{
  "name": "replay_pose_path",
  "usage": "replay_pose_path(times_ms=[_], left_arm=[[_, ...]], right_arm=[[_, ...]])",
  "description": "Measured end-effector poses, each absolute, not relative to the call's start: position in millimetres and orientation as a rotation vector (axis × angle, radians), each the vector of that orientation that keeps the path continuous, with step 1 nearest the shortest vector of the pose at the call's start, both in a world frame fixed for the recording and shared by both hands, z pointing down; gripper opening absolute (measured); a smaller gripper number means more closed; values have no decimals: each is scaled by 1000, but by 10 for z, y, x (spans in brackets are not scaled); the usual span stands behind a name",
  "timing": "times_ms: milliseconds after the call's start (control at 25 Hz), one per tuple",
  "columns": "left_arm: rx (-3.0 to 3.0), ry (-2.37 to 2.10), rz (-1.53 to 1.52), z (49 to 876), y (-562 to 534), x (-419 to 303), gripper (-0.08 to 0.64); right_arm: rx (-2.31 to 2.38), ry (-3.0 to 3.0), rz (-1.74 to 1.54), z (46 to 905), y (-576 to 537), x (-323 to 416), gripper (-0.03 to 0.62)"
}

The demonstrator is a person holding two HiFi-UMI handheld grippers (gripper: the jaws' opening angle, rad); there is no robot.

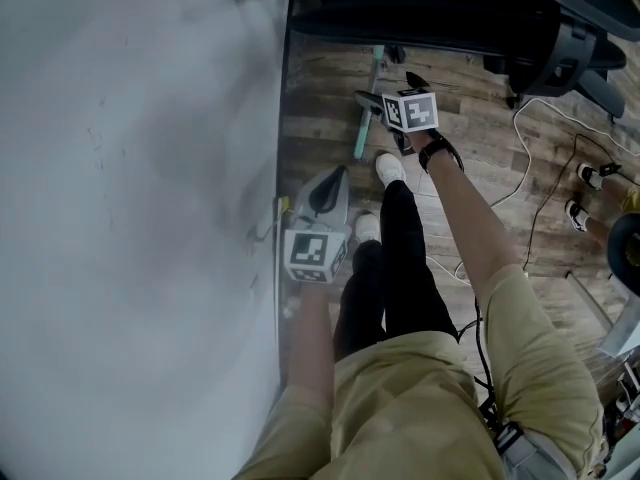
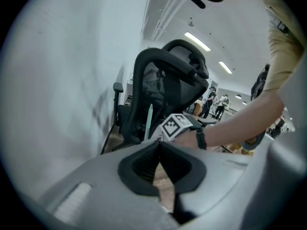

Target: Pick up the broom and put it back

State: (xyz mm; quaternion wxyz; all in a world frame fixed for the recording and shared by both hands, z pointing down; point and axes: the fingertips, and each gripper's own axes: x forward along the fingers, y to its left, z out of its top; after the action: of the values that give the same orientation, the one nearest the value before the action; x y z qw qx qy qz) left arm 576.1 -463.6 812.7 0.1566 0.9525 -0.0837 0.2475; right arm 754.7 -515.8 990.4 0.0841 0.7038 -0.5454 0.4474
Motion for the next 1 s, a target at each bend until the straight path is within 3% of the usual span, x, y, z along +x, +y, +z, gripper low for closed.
replay_pose_path(times_ms=[120,320,400,480,640,1000], left_arm=[[2715,-263,685,7980,-4621,5711,3],[2733,-282,622,7518,-4478,5652,3],[2766,-264,561,7282,-4441,5767,3],[2814,-247,488,7015,-4440,5897,3],[2874,-249,407,6474,-4243,5791,3],[3017,-245,212,5277,-4011,5632,3]], right_arm=[[2166,-1619,1296,9602,-4802,7336,582],[2365,-1567,1266,8738,-4132,7014,466],[2426,-1566,1176,8299,-3972,7004,419],[2489,-1580,1052,7819,-3894,7002,330],[2617,-1624,906,6927,-3592,6667,247],[2645,-1689,425,5284,-3365,6344,235]])
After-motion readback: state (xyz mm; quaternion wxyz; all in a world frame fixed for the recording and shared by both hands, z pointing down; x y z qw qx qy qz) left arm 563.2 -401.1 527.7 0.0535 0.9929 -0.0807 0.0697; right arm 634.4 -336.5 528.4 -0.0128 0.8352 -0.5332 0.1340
